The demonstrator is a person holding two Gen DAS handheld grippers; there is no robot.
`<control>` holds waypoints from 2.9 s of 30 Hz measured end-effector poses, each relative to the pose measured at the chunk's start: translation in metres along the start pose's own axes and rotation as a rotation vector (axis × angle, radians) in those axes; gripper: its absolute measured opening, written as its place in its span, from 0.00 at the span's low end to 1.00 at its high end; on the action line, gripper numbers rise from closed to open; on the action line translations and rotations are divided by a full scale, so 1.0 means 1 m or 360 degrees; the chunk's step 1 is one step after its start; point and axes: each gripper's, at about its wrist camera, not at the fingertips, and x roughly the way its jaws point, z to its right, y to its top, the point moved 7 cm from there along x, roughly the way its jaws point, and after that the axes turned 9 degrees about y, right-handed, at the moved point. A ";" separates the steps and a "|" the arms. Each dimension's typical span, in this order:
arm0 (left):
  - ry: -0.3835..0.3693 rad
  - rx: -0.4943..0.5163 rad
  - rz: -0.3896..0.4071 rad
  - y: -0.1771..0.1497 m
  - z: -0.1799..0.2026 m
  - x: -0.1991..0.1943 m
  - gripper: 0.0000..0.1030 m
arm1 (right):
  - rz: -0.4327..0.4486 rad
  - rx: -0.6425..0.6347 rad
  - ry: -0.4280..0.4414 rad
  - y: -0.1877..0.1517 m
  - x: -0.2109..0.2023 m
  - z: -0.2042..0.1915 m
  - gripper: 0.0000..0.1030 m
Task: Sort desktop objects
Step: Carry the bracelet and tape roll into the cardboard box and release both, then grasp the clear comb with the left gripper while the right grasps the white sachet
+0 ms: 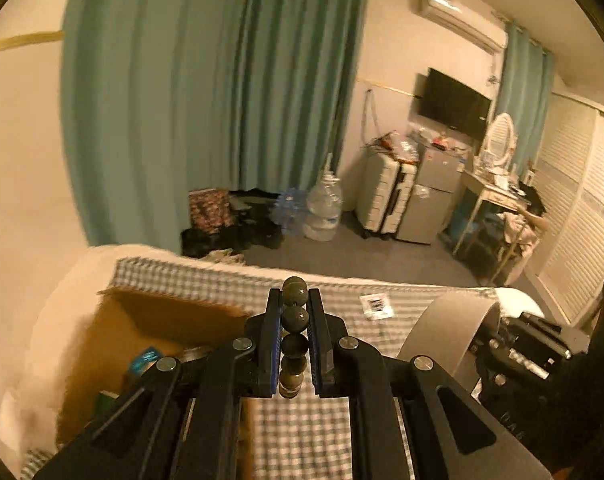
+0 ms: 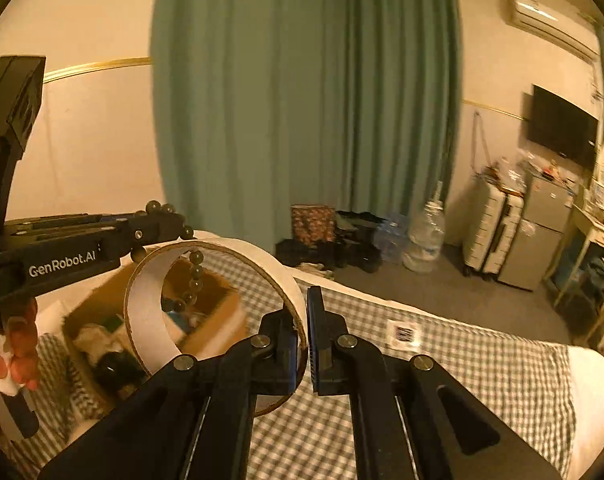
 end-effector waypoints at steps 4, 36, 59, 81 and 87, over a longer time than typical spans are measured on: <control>0.0083 -0.0030 -0.0075 -0.017 -0.045 0.015 0.11 | -0.0054 -0.0064 0.0078 0.001 0.030 -0.043 0.04; 0.0358 -0.0143 -0.0270 -0.087 -0.135 0.038 0.75 | -0.0353 -0.0027 0.0361 -0.049 0.139 -0.130 0.77; 0.0244 0.0097 -0.0396 -0.118 0.071 0.094 1.00 | -0.0179 0.0369 -0.0290 -0.127 0.010 0.121 0.86; 0.0442 0.0133 -0.0565 -0.183 0.152 0.243 1.00 | -0.0156 0.0663 -0.0332 -0.198 0.050 0.219 0.89; 0.0396 0.0127 -0.0590 -0.194 0.155 0.282 1.00 | -0.0209 0.0629 -0.0336 -0.203 0.085 0.227 0.89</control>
